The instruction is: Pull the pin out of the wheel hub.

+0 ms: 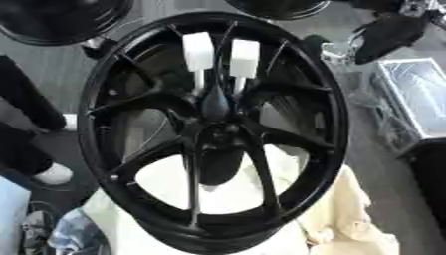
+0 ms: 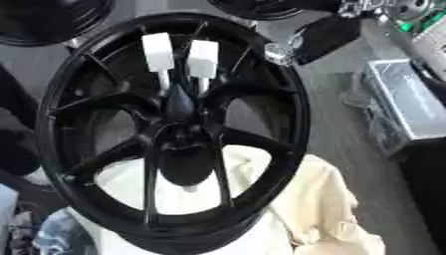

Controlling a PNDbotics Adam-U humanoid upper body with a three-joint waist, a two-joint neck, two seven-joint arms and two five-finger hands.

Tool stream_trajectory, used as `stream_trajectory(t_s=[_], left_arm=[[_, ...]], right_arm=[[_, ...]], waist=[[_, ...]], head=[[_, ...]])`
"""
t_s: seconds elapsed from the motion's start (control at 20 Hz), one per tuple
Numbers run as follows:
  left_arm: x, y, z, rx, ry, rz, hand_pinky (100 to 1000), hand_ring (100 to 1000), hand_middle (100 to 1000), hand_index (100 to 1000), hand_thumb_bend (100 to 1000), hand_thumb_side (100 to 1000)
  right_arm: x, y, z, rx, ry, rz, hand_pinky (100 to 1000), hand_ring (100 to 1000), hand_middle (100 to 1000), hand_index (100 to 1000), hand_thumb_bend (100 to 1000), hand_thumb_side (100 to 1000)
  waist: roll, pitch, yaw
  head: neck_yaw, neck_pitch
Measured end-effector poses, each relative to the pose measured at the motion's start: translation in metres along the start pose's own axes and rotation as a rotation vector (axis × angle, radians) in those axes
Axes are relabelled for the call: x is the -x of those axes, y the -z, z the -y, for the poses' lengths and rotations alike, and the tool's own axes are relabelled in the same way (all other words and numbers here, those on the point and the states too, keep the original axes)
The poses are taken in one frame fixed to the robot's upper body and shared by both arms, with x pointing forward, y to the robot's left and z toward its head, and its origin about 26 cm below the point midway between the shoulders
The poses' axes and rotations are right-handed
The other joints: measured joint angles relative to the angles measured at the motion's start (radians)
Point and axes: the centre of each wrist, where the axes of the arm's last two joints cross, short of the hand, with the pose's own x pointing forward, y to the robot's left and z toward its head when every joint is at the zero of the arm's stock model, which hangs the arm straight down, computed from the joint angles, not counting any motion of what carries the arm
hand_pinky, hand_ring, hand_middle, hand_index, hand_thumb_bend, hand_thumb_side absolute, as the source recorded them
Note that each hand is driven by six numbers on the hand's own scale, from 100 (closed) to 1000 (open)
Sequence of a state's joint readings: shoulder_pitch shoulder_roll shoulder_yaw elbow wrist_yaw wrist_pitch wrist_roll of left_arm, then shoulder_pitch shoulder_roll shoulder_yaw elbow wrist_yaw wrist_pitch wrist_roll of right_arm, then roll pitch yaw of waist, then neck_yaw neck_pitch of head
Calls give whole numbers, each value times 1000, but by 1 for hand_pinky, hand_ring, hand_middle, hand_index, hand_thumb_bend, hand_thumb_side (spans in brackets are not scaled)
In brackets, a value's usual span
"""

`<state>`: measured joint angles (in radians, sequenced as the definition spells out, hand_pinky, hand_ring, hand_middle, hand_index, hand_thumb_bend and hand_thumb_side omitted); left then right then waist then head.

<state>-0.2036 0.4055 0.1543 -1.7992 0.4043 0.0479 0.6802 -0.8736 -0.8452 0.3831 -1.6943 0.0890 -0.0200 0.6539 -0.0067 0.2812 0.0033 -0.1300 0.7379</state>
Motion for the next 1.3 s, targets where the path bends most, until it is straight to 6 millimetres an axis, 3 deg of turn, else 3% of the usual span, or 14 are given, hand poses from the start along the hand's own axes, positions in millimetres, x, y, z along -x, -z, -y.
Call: stream_trajectory(t_s=[0.4, 0.7, 1.1, 1.15, 1.3], left_arm=[[-5, 5, 1, -29, -16, 22, 643, 638, 601, 704, 128, 806], [-6, 6, 0, -49, -17, 24, 641, 637, 600, 701, 123, 805], [-6, 7, -1, -62, -17, 23, 639, 635, 598, 698, 118, 809], [-6, 7, -1, -63, -18, 23, 639, 635, 597, 697, 117, 809], [-6, 7, -1, -64, -17, 22, 639, 634, 596, 697, 116, 810]], right_arm=[[3, 8, 1, 8, -2, -17, 1000, 947, 894, 924, 100, 422], [7, 10, 0, 11, -19, -48, 1000, 941, 890, 924, 100, 365], [13, 12, -1, 30, -41, -79, 1000, 937, 884, 927, 102, 220], [14, 12, -1, 33, -43, -83, 1000, 935, 880, 925, 211, 308], [19, 11, 0, 48, -37, -112, 1000, 936, 879, 924, 240, 339]], waist=[[-4, 18, 53], [-9, 28, 69], [-10, 47, 84], [-10, 48, 86], [-10, 52, 89]], head=[[-61, -1], [-79, -1], [-97, -13], [-99, -16], [-106, -20]])
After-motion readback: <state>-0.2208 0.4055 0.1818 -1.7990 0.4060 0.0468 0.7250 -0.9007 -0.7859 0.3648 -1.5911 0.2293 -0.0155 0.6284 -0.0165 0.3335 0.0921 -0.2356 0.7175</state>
